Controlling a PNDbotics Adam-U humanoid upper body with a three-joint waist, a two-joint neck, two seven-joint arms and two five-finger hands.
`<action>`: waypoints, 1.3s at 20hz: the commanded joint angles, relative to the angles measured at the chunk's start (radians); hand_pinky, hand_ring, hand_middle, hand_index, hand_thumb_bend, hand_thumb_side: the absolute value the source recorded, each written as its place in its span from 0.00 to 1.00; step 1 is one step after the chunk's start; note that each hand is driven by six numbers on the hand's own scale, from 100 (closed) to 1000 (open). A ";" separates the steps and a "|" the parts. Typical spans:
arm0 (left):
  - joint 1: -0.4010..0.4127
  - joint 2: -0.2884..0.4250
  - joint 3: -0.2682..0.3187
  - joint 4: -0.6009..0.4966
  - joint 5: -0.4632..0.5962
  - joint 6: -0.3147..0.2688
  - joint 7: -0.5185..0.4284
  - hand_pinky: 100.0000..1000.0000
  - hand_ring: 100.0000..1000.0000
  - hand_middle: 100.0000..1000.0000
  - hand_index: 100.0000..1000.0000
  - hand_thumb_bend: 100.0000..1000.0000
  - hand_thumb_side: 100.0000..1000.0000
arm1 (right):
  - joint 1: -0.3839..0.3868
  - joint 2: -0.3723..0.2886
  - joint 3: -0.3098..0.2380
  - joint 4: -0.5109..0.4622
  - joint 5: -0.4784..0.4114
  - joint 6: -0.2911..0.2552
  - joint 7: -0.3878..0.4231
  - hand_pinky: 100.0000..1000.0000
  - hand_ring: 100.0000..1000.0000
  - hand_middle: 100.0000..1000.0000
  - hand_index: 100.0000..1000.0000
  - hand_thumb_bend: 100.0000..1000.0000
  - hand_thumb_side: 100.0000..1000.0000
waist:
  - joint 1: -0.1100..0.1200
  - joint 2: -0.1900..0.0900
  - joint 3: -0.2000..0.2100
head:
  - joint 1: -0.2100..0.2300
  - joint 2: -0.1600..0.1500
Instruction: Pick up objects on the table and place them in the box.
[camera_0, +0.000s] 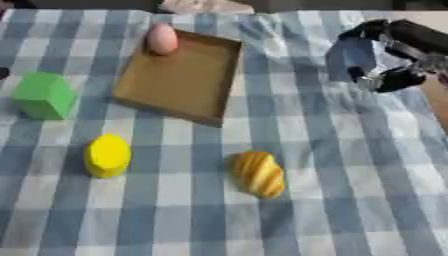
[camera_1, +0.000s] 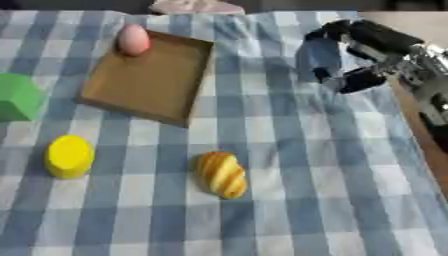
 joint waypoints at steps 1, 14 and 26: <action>-0.009 0.018 0.004 -0.020 -0.003 -0.004 -0.002 0.73 0.82 0.70 0.85 0.00 0.59 | -0.049 -0.047 -0.008 -0.082 -0.083 0.010 0.048 0.79 0.58 0.17 0.62 0.00 0.09 | -0.003 -0.029 -0.002 | -0.007 -0.003; -0.043 0.024 -0.020 -0.020 0.017 -0.005 -0.027 0.73 0.82 0.70 0.85 0.00 0.59 | -0.299 0.153 0.095 0.027 -0.158 -0.057 0.367 0.82 0.64 0.30 0.68 0.00 0.12 | -0.030 -0.034 0.064 | -0.092 -0.006; -0.108 0.028 -0.037 -0.020 0.036 -0.017 -0.049 0.73 0.82 0.70 0.85 0.00 0.59 | -0.370 0.295 0.051 0.202 0.054 -0.158 0.336 0.81 0.67 0.35 0.70 0.00 0.13 | -0.073 0.002 0.163 | -0.157 -0.026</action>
